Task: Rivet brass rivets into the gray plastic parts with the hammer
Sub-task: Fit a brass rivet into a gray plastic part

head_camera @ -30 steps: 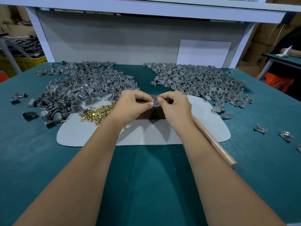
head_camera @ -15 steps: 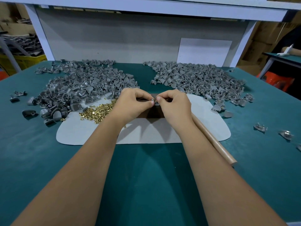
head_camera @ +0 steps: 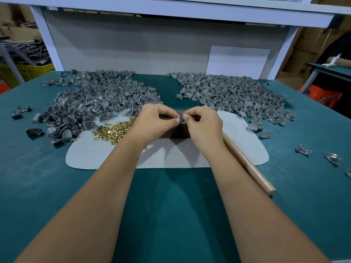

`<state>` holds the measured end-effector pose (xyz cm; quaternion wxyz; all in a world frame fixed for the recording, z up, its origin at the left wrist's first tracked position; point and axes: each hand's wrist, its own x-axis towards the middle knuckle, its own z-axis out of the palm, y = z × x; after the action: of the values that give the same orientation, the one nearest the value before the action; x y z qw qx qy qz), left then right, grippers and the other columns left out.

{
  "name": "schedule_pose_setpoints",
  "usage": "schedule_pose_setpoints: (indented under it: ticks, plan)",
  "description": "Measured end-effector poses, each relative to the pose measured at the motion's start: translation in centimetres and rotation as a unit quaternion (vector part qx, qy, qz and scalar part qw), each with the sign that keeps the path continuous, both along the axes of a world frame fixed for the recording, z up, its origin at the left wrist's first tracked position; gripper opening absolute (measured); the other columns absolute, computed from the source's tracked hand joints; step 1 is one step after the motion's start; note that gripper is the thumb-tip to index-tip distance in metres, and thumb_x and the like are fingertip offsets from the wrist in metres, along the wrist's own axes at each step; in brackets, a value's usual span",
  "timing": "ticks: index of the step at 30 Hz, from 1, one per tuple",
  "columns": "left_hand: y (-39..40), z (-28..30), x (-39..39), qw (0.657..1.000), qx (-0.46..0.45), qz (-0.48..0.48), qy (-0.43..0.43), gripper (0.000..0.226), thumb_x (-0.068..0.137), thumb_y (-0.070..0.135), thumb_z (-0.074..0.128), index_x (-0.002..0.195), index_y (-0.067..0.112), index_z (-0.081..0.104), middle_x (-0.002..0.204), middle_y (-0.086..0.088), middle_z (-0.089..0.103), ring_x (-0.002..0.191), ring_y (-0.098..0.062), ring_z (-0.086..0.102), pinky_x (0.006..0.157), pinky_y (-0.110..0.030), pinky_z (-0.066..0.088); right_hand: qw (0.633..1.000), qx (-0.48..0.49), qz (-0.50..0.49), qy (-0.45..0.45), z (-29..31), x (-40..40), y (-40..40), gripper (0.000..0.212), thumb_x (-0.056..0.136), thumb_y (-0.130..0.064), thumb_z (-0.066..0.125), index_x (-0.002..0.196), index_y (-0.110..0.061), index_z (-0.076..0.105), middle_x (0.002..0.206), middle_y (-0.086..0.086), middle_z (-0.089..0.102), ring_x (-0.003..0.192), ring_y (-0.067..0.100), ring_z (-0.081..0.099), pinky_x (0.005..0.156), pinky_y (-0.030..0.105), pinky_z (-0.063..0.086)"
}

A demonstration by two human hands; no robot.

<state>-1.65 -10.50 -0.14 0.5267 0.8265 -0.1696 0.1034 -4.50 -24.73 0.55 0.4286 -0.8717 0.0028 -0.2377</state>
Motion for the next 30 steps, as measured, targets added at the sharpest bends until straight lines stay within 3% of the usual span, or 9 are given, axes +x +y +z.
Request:
schedule_pose_setpoints:
  ticks: [6,10,13,17,23,30]
  plan:
    - [-0.1,0.1,-0.1,1.000,-0.008,-0.002,0.003,0.006,0.083,0.006,0.074,0.085,0.011,0.076,0.097,-0.005,0.073,0.083,-0.003,0.064,0.076,-0.005,0.045,1.000,-0.001,-0.005,-0.004,-0.1,0.1,0.1,0.017,0.086,-0.023,0.064,0.074,-0.035,0.062,0.094,-0.004,0.066,0.100,0.022,0.057,0.095,0.044,0.041]
    - [0.0,0.0,0.0,1.000,-0.013,-0.004,0.008,0.009,0.083,0.006,0.074,0.082,0.014,0.075,0.095,-0.002,0.072,0.079,0.003,0.063,0.075,-0.006,0.046,0.996,-0.082,-0.016,-0.016,-0.4,0.3,-0.1,0.011,0.087,-0.026,0.062,0.084,-0.030,0.071,0.093,-0.006,0.065,0.100,0.019,0.054,0.087,0.035,0.035]
    - [0.0,0.0,0.0,1.000,-0.019,-0.009,0.013,0.009,0.083,0.007,0.075,0.082,0.016,0.075,0.095,-0.001,0.072,0.081,0.002,0.064,0.076,-0.006,0.047,0.993,-0.114,-0.013,-0.025,-0.4,0.2,-0.1,0.012,0.086,-0.026,0.061,0.087,-0.029,0.073,0.092,-0.007,0.066,0.100,0.019,0.053,0.087,0.036,0.036]
    - [0.0,-0.1,0.0,0.999,-0.032,-0.016,0.017,0.014,0.083,0.005,0.075,0.079,0.018,0.074,0.091,0.004,0.071,0.075,0.011,0.062,0.072,-0.004,0.045,0.995,-0.096,-0.008,-0.004,0.0,0.2,-0.2,0.010,0.085,-0.026,0.063,0.084,-0.030,0.072,0.091,-0.007,0.067,0.098,0.020,0.057,0.091,0.042,0.042]
    - [0.1,-0.1,0.0,0.999,-0.028,-0.025,0.016,0.010,0.083,0.005,0.075,0.083,0.015,0.074,0.092,0.006,0.069,0.076,0.013,0.061,0.073,-0.002,0.043,0.997,-0.037,-0.034,0.057,0.8,0.4,0.2,0.021,0.079,-0.028,0.066,0.060,-0.033,0.059,0.079,-0.011,0.067,0.097,0.018,0.060,0.092,0.043,0.045]
    - [0.1,-0.1,0.0,0.999,-0.034,-0.023,0.016,0.014,0.083,0.005,0.075,0.080,0.019,0.074,0.089,0.011,0.069,0.075,0.014,0.062,0.071,-0.001,0.042,0.999,0.010,0.005,0.046,0.8,0.2,0.0,0.022,0.074,-0.019,0.064,0.056,-0.030,0.058,0.066,-0.010,0.062,0.084,0.021,0.062,0.089,0.050,0.046]
